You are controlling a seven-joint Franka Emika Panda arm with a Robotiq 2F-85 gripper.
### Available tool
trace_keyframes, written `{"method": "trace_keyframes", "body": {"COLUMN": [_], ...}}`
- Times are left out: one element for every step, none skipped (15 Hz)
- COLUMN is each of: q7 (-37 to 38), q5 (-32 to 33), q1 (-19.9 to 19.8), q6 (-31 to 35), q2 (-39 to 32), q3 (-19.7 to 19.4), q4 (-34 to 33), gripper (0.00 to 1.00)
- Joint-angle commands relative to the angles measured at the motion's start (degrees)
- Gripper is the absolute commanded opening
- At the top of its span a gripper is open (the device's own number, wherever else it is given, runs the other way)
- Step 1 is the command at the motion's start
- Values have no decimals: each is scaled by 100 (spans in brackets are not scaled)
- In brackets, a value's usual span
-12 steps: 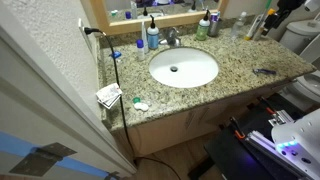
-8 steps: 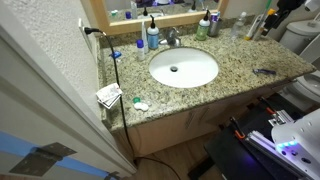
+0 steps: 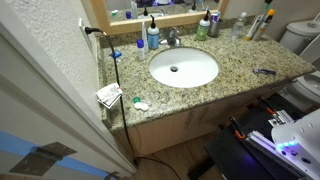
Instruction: Move all the bottles away from the sink
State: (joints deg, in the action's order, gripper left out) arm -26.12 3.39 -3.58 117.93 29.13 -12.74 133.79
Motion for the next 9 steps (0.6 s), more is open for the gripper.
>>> {"method": "trace_keyframes", "body": {"q7": [0, -5, 231, 367, 520, 805, 988, 1401, 1760], "q5": [0, -3, 118, -106, -277, -472, -663, -782, -889], "q1": [-3, -13, -43, 71, 147, 222, 291, 297, 285], "q6": [-7, 0, 98, 76, 205, 460, 531, 865, 944], "q2": [-21, -77, -376, -666, -866, -1127, -1390, -1716, -2032], "q3": [-16, -40, 79, 98, 130, 219, 285, 408, 487], "q4": [31, 60, 4, -124, -209, -318, -499, -721, -1039], "gripper": [100, 100, 100, 100, 100, 100, 100, 100, 100]}}
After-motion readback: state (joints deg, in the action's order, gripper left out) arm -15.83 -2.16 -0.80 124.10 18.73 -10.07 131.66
